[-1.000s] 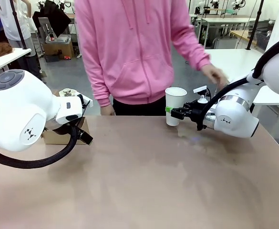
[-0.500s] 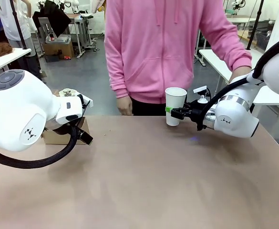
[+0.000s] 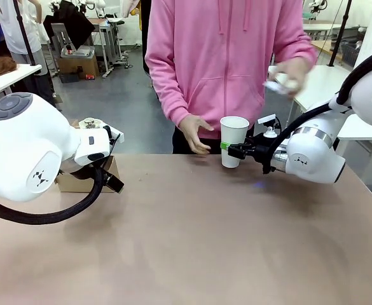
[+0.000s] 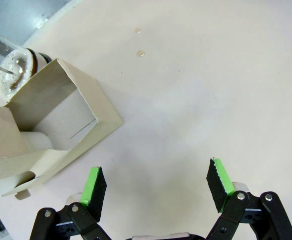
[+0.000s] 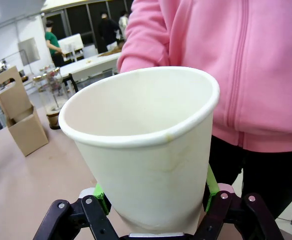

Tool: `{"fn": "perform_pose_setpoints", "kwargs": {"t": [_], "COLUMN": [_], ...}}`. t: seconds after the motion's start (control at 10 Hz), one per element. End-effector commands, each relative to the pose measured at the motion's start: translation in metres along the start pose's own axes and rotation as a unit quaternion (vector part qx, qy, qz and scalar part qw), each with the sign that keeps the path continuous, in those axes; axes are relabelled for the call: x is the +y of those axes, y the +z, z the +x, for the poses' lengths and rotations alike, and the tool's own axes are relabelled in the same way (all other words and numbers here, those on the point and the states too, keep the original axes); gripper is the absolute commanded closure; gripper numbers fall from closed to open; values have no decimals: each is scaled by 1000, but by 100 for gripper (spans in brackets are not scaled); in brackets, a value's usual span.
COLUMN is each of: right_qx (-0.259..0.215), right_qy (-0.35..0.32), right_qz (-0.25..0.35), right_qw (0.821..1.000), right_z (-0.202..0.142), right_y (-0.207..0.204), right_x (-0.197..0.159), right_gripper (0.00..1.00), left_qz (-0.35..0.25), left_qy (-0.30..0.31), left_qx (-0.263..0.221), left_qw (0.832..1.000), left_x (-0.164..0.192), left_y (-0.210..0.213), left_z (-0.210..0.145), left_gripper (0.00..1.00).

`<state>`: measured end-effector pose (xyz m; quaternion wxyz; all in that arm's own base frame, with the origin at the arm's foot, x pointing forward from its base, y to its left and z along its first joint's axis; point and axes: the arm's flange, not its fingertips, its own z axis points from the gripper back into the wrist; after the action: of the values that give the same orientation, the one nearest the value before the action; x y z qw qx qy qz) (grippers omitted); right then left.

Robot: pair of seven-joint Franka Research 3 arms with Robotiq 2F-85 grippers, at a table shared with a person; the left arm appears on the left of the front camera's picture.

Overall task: Pour a drink into a cup and package it in a carrier.
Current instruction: When a person places the Paper Cup Lid on the 600 ml Paper Cup , lift the 600 ml Paper Cup.

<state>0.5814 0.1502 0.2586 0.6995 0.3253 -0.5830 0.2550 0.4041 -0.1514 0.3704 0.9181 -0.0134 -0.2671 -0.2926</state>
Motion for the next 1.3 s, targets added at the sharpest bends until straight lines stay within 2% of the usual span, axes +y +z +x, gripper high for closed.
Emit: {"fn": "perform_pose_setpoints", "kwargs": {"t": [0.0,1.2], "right_qx": [-3,-3], "right_qy": [0,0], "right_qz": [0,0], "right_qw": [1000,1000], "right_z": [3,3], "right_y": [-2,-2], "right_x": [1,1], "right_gripper": [19,19], "left_qz": [-1,-1], "left_qy": [0,0], "left_qx": [-1,-1], "left_qw": [1000,1000], "left_x": [0,0], "left_y": [0,0], "left_z": [0,0], "left_gripper": [0,0]}}
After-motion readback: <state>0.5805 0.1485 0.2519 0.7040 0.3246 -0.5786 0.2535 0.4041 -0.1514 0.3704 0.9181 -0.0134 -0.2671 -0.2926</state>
